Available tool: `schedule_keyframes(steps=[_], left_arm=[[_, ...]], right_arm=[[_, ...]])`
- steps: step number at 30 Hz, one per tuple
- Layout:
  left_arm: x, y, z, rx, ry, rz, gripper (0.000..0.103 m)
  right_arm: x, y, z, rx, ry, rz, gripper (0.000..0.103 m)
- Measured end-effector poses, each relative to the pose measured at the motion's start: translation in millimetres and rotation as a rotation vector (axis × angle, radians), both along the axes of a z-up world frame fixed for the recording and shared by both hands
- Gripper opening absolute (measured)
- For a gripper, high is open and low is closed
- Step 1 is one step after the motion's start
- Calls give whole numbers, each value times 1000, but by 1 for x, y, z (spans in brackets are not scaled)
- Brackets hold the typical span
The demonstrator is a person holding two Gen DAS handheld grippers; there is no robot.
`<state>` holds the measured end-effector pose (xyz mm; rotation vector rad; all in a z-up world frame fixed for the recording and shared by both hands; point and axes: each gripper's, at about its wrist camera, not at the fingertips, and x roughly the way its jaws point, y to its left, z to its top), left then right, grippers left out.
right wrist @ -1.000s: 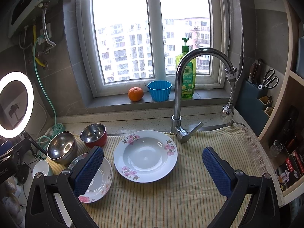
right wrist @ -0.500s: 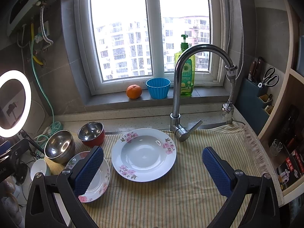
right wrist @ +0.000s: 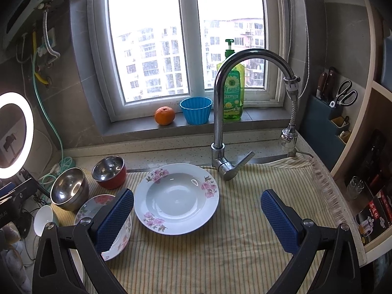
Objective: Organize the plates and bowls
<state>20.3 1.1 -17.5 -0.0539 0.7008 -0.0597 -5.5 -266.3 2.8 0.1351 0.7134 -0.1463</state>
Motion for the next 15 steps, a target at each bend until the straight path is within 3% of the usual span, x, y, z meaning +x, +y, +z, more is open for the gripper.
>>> schedule_keyframes(steps=[6,15], left_arm=[[13,-7,-13,-18,53,-39,102],[42,-20,-31,-24,135,-109,90]], right_arm=[[4,-11,-7,6,23,-9,101],[18,-35,-27,45,65,-14,92]])
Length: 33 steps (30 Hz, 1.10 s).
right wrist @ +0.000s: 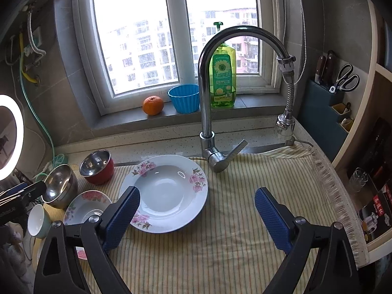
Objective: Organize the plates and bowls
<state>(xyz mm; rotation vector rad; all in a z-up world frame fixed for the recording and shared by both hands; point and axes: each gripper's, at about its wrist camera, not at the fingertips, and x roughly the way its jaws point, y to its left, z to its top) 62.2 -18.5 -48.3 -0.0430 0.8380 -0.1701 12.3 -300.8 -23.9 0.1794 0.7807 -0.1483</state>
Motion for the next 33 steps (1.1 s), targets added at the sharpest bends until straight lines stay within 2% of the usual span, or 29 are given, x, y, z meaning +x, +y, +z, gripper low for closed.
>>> schedule_keyframes(steps=[2,5,10,14,15,19,21,25,28,33], left_arm=[[9,-2,-6,-18,28,-11,86],[22,-7,-13,-29,58,-26,82],[43,-22,-26,-83,122,-90,76],[62,-33,-40,-81,177,-114,70],[66,-35,-44,-80,190,-116,65],[82,-42,-62,-83,247,-119,48],[87,-47,-70,-88,273,-132,40],[96,-57,-82,-59,297,-148,40],[104,-64,-89,-51,309,-157,40],[120,-68,-104,-86,352,-154,40]], right_arm=[[5,-10,-6,47,12,6,84],[13,-25,-15,94,33,-2,78],[30,-44,-31,108,73,7,77],[47,-55,-48,175,111,19,77],[51,-57,-53,185,119,23,76],[64,-59,-74,227,166,48,61],[70,-62,-85,258,191,50,57],[79,-70,-102,310,226,45,46],[85,-73,-112,344,247,47,41],[94,-72,-122,372,270,68,36]])
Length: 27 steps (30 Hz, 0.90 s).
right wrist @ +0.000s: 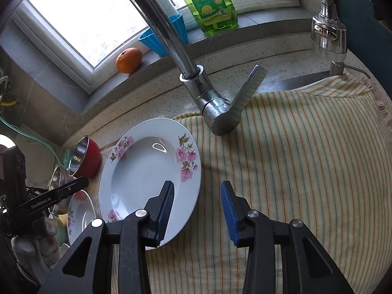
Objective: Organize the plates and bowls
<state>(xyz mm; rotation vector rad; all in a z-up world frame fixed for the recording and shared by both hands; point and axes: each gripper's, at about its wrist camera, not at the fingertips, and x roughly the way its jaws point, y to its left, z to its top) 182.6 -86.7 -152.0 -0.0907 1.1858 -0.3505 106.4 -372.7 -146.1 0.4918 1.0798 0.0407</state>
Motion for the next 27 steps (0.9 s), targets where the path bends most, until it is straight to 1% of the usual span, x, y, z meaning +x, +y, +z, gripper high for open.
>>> schedule_keyframes(steps=[4,6,10,17,23,27], left_arm=[[6,-1,-11,-5,30,8,37],[7,-1,-13,-7,41,5,37],[10,-2,-16,-5,49,5,35],[17,-2,-26,-15,86,15,35],[21,-2,-29,-22,99,17,35],[22,-8,-32,-22,108,6,29]], right_arm=[[7,0,-7,21,17,8,29],[10,-1,-10,31,25,7,29],[14,-2,-16,45,44,7,24],[20,-2,-24,60,64,13,23],[25,-4,-29,82,74,9,22],[28,-5,-33,92,85,11,20]])
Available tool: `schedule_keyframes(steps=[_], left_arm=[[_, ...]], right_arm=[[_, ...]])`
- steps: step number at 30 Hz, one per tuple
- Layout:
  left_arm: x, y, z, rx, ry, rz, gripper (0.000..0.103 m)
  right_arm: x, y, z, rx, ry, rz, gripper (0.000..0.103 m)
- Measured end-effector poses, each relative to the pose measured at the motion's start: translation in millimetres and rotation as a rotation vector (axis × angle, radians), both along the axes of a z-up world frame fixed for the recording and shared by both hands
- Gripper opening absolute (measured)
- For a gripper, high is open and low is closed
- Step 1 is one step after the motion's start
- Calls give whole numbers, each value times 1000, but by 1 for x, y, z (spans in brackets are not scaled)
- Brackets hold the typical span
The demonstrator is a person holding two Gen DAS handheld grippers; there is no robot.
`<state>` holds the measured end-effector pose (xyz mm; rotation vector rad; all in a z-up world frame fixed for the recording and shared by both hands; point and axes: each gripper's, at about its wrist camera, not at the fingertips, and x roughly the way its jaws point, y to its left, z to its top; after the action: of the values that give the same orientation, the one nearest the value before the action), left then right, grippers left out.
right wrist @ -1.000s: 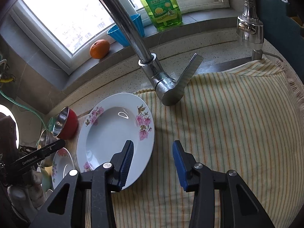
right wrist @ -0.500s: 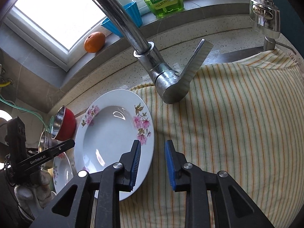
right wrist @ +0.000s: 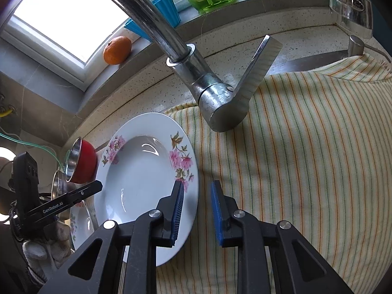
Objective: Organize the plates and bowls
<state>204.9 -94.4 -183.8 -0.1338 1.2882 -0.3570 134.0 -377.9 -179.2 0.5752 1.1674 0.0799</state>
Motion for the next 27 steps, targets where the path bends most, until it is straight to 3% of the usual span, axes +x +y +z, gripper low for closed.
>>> schedule_keyframes(steps=[3,27], left_arm=[[0,-2,-3,-1,7,-3,23],[4,1,-4,-23,28,6,23]], right_arm=[[1,-1,-2,13,6,2,18],[11,8,-9,46,17,32,16]])
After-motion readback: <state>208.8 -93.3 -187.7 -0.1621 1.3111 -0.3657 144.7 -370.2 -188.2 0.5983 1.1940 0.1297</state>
